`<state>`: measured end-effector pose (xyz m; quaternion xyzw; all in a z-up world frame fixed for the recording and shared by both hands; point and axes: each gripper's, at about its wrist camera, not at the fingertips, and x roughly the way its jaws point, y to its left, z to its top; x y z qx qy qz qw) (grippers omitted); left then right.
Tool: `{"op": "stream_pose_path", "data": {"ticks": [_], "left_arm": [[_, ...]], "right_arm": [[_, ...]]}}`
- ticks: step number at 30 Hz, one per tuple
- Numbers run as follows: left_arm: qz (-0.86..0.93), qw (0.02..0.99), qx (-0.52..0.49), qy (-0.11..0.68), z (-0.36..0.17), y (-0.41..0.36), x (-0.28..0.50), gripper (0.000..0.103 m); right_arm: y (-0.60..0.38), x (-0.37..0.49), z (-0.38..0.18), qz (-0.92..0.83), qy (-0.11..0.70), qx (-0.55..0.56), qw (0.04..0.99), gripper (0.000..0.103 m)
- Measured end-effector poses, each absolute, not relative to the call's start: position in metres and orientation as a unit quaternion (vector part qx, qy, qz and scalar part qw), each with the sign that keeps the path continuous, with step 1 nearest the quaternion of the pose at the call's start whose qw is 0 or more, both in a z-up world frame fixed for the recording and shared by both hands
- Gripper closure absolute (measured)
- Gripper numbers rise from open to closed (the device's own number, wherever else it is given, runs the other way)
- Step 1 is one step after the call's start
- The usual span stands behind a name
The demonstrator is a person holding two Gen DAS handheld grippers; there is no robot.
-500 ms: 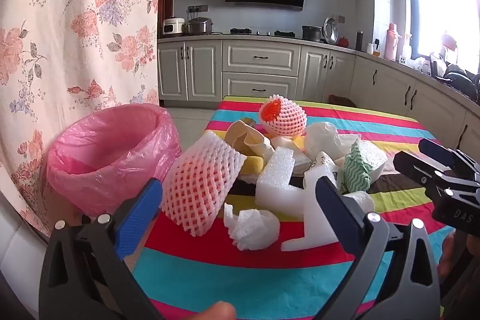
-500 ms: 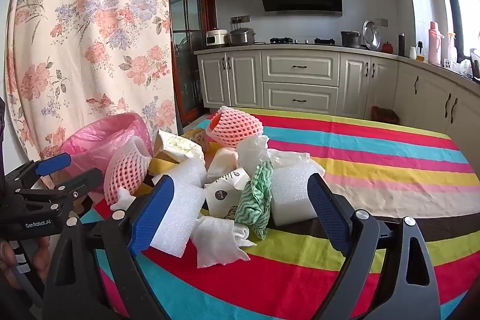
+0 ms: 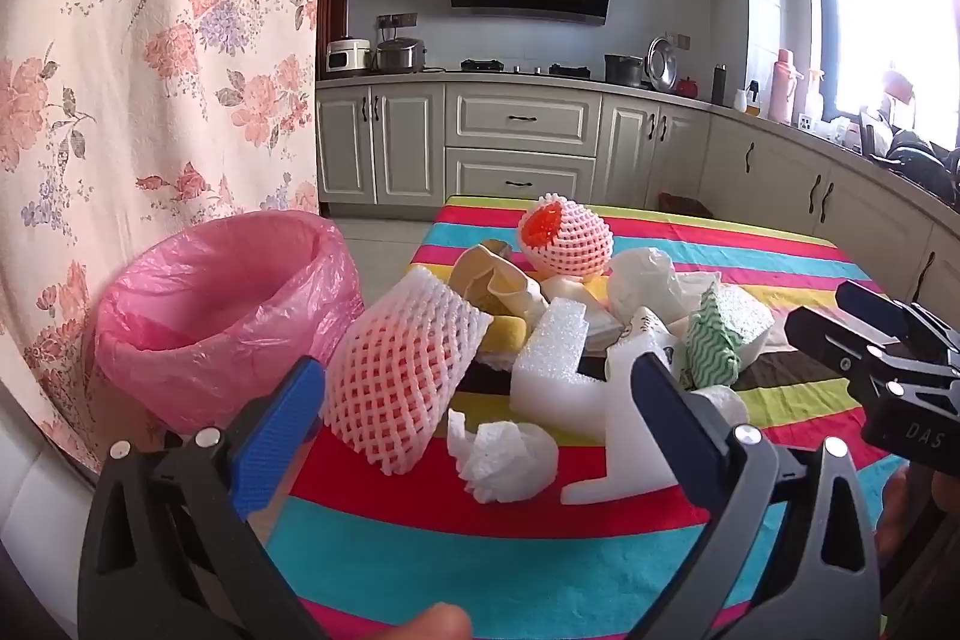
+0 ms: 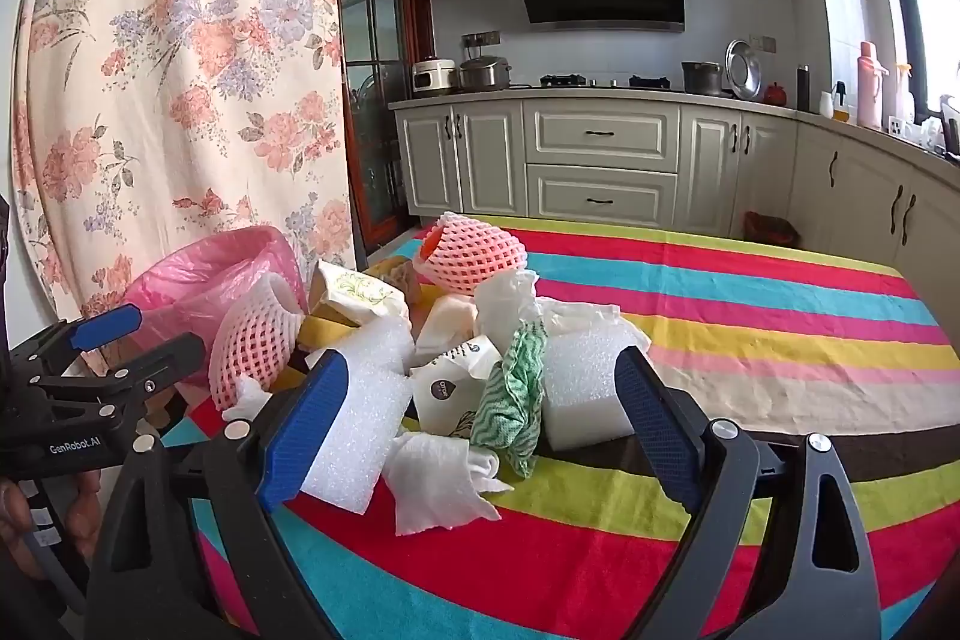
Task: Collect trash
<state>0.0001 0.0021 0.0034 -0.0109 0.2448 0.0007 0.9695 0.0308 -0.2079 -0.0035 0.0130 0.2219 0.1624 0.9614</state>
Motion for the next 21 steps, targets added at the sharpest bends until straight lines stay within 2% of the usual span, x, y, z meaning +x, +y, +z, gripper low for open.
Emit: {"op": "stream_pose_path", "data": {"ticks": [21], "left_arm": [[0.001, 0.971, -0.009, 0.240, 0.0053, 0.0010, -0.0010, 0.004]], "right_arm": [[-0.2144, 0.0297, -0.0014, 0.162, 0.221, 0.015, 0.962, 0.018]]}}
